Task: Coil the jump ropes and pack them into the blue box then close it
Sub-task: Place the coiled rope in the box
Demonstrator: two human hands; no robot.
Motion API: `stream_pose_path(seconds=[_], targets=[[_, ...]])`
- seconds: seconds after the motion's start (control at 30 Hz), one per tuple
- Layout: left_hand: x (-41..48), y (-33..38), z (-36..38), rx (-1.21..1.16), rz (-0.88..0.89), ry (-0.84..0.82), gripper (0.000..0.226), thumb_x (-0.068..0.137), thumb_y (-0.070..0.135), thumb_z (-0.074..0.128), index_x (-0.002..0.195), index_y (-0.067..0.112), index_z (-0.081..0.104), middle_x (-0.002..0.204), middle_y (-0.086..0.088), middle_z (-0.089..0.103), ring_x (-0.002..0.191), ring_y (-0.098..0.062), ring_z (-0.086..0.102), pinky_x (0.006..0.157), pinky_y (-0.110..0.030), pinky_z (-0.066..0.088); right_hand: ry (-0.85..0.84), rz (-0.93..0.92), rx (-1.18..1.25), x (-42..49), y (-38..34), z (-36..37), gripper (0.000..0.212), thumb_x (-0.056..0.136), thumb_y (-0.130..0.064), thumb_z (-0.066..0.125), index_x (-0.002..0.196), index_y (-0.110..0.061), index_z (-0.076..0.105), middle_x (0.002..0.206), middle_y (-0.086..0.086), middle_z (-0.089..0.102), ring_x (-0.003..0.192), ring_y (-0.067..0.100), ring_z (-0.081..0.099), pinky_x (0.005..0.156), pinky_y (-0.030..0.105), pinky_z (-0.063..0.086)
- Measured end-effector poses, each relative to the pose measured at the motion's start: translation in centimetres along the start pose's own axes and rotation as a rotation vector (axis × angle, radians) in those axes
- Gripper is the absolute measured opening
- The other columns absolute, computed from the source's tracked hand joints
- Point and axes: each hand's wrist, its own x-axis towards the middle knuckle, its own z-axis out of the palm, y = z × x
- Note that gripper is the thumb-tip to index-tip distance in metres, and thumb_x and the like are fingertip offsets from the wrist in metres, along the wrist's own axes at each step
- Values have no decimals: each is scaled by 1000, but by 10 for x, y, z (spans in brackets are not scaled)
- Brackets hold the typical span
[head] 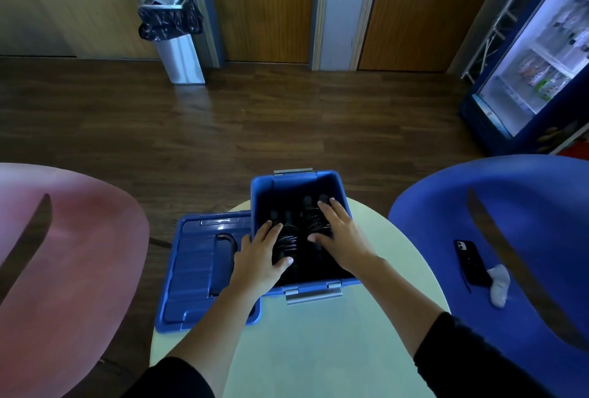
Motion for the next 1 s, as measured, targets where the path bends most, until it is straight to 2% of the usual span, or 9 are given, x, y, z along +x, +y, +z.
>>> stream_pose_path(seconds=[0.1, 0.17, 0.3, 0.4, 0.5, 0.67, 0.87, 1.0], targets=[[1, -1, 1, 22, -3, 6, 75, 89, 46, 60, 151, 34, 20, 161, 10, 12, 139, -32, 25, 102, -53, 41, -58, 1, -40, -2, 6, 4, 100, 82, -30, 74, 155, -24, 7, 163, 2, -2, 147, 25, 20, 111, 34, 31], [1, -1, 3, 53, -3, 19, 76, 88, 44, 62, 151, 34, 20, 161, 10, 13, 137, -32, 28, 100, -52, 43, -52, 7, -57, -2, 7, 8, 103, 83, -24, 74, 155, -20, 0, 163, 3, -5, 150, 24, 11, 115, 32, 24], [1, 1, 5, 61, -17, 53, 74, 88, 42, 64, 150, 33, 23, 160, 9, 17, 133, -32, 34, 97, -51, 45, -34, -13, -124, -1, 6, 16, 98, 90, -26, 65, 152, -7, -8, 162, 11, -10, 150, 24, -8, 119, 27, 3], [0, 1, 4, 58, -15, 58, 73, 88, 42, 63, 149, 33, 25, 160, 9, 19, 132, -33, 35, 96, -51, 44, -12, -34, -135, -4, 7, 19, 97, 92, -26, 63, 151, -2, -10, 161, 13, -14, 149, 26, -14, 118, 27, -3], [-3, 1, 1, 32, -20, 66, 70, 89, 42, 61, 149, 32, 27, 159, 8, 23, 132, -33, 35, 97, -51, 43, 19, -63, -71, -8, 8, 19, 91, 94, -21, 60, 151, -4, -9, 162, 10, -12, 149, 23, -14, 115, 22, -7], [-13, 4, -6, -33, -12, 98, 64, 91, 39, 60, 148, 31, 32, 155, 9, 31, 132, -30, 35, 100, -48, 37, -2, -53, -1, -14, 6, 11, 83, 96, -22, 57, 153, -9, -1, 163, 7, -7, 150, 21, -8, 117, 25, 1], [-27, 7, -15, -56, 2, 142, 57, 91, 39, 60, 144, 30, 39, 150, 10, 40, 129, -28, 40, 100, -45, 39, -21, -32, 23, -29, 1, 7, 82, 96, -24, 57, 154, -10, 1, 163, 5, -6, 150, 19, -7, 117, 24, 4], [-38, 8, -23, -120, 31, 218, 49, 91, 37, 61, 137, 27, 49, 141, 9, 52, 124, -26, 45, 95, -43, 42, 17, -34, 63, -41, -10, 5, 74, 96, -26, 57, 154, -12, 13, 163, 3, 7, 150, 19, 6, 117, 28, 14]])
